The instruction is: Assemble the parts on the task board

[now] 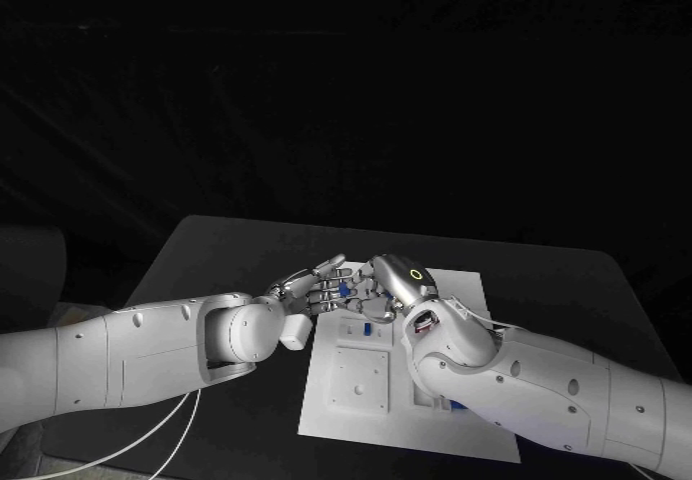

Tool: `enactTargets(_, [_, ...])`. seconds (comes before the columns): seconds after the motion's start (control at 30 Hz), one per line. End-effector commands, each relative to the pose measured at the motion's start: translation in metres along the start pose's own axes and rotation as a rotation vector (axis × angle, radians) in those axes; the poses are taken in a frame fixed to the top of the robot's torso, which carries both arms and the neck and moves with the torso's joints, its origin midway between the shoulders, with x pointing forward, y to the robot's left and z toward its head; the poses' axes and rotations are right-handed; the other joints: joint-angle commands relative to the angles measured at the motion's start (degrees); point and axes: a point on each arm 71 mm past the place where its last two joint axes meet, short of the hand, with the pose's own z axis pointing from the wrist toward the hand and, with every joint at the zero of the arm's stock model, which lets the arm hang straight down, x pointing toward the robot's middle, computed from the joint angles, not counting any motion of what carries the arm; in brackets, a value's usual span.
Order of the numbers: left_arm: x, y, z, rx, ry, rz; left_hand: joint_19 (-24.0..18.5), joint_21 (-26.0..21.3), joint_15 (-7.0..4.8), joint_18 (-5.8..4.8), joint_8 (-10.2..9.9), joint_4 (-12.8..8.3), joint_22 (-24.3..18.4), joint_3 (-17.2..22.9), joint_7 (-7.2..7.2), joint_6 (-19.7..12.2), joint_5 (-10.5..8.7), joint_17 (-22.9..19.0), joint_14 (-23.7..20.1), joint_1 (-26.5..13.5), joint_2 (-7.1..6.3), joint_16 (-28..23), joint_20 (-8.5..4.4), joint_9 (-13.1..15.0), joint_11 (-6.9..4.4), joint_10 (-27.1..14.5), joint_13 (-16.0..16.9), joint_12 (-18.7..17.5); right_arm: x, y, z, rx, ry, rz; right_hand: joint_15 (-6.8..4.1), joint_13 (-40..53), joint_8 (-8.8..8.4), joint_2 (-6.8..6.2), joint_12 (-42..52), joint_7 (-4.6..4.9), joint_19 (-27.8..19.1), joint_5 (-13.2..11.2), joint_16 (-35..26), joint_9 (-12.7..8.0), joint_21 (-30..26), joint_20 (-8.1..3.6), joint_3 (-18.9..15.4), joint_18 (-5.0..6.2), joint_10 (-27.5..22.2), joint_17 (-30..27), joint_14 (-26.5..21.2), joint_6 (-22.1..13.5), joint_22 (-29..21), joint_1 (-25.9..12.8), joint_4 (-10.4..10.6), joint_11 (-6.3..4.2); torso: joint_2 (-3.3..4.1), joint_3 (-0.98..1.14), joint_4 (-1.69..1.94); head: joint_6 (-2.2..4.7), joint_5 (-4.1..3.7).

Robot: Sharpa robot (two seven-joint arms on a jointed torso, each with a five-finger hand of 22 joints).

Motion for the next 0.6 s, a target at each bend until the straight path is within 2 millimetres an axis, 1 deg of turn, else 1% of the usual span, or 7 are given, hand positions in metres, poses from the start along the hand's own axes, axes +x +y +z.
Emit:
enactTargets(0.03, [0.0027, -0.0004, -0.0002, 0.013, 0.005, -0.007, -0.3, -0.1, -0.02, 0.64, 0.2, 0.2, -0.1, 0.1, 0.06, -0.3, -0.22, -0.1, -0.4, -0.6, 0.01, 0.0, -0.06, 0.1, -0.07, -0.2, 0.0, 0.1, 0.0014, 0.0015, 0.0004, -0.009, 0.001, -0.030, -0.23, 0.1, 0.17, -0.19, 0.2, 0.01, 0.4, -0.1, 0.4, 0.0, -0.3, 0.12, 0.4, 0.04, 0.4, 0.1, 0.1, 0.5, 0.1, 0.4, 0.1, -0.06, 0.01, -0.01, 0.00, -0.03, 0.02])
enactTargets(0.2, [0.0044, 0.0003, -0.0004, 0.011, 0.010, -0.008, -0.3, -0.1, 0.00, 0.65, 0.2, 0.2, -0.1, 0.2, 0.07, -0.3, -0.22, -0.1, -0.4, -0.7, 0.05, 0.0, -0.06, 0.1, -0.05, -0.3, 0.0, 0.1, 0.0027, 0.0027, 0.0008, -0.008, 0.000, -0.035, -0.24, 0.1, 0.18, -0.17, 0.3, -0.02, 0.4, -0.2, 0.4, 0.0, -0.5, 0.11, 0.6, 0.05, 0.4, 0.1, 0.1, 0.5, 0.4, 0.3, 0.2, -0.08, 0.07, 0.02, 0.01, -0.12, -0.02])
enactTargets(0.3, [0.0050, 0.0006, -0.0006, 0.009, 0.011, -0.008, -0.3, -0.1, 0.00, 0.65, 0.2, 0.2, -0.1, 0.2, 0.07, -0.3, -0.22, -0.1, -0.4, -0.7, 0.05, 0.0, -0.06, 0.1, -0.05, -0.3, 0.0, 0.1, 0.0027, 0.0027, 0.0008, -0.006, -0.005, -0.037, -0.25, 0.2, 0.19, -0.11, 0.4, -0.03, 0.5, -0.2, 0.5, 0.0, -0.6, 0.10, 0.7, 0.03, 0.5, 0.1, 0.2, 0.6, 0.5, 0.2, 0.3, -0.10, 0.02, 0.05, -0.05, -0.18, 0.07])
enactTargets(0.33, [0.0052, 0.0007, -0.0007, 0.009, 0.011, -0.008, -0.3, -0.1, 0.00, 0.65, 0.2, 0.2, -0.1, 0.2, 0.07, -0.3, -0.22, -0.1, -0.4, -0.7, 0.05, 0.0, -0.06, 0.1, -0.05, -0.3, 0.0, 0.1, 0.0027, 0.0026, 0.0008, -0.005, -0.006, -0.038, -0.27, 0.2, 0.16, -0.27, 0.4, -0.04, 0.7, -0.3, 0.5, 0.0, -0.8, 0.04, 1.1, 0.01, 0.5, 0.1, 0.2, 0.6, 0.8, 0.1, 0.5, -0.15, 0.00, 0.06, -0.08, -0.22, 0.10])
enactTargets(0.6, [0.0061, 0.0011, -0.0011, 0.007, 0.013, -0.008, -0.3, -0.1, -0.01, 0.66, 0.2, 0.1, -0.1, 0.2, 0.05, -0.3, -0.22, -0.1, -0.4, -0.6, 0.02, 0.0, -0.05, 0.1, -0.06, -0.2, 0.0, 0.1, 0.0027, 0.0027, 0.0009, -0.002, -0.010, -0.041, -0.30, 0.3, 0.17, -0.16, 0.5, -0.09, 0.7, -0.3, 0.6, 0.0, -0.9, 0.04, 1.2, -0.02, 0.6, 0.1, 0.3, 0.7, 1.0, 0.0, 0.7, -0.16, 0.03, 0.07, -0.07, -0.29, 0.15])
